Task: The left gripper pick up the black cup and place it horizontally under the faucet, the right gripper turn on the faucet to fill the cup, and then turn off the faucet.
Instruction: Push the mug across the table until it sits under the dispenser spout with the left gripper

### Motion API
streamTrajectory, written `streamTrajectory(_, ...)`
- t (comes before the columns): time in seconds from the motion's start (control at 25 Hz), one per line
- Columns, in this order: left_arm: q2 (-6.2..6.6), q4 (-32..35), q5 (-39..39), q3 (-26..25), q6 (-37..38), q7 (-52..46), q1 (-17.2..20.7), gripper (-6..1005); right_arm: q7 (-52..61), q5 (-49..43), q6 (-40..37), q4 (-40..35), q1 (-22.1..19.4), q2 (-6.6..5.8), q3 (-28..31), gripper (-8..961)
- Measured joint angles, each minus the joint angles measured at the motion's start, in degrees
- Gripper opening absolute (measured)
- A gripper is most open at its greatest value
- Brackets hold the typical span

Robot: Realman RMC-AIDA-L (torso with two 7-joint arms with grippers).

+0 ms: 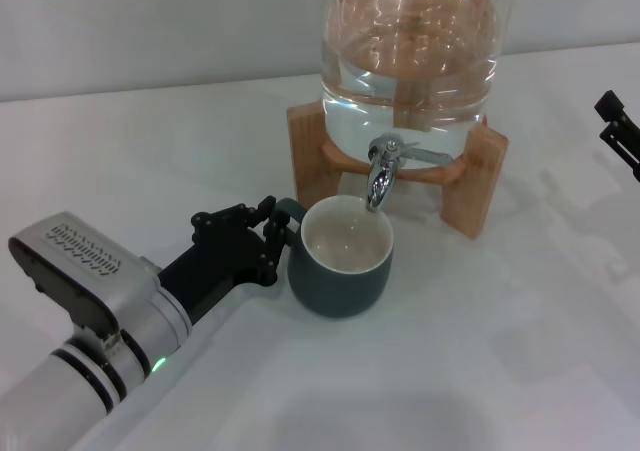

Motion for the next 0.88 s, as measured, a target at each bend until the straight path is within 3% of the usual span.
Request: streamTrajectory(0.88,-0.05,-0.2,1.4,0.1,-1.6,0.1,-1.5,136,0.6,0.0,-0.2,0.0,0.0,0.04,0.0,870)
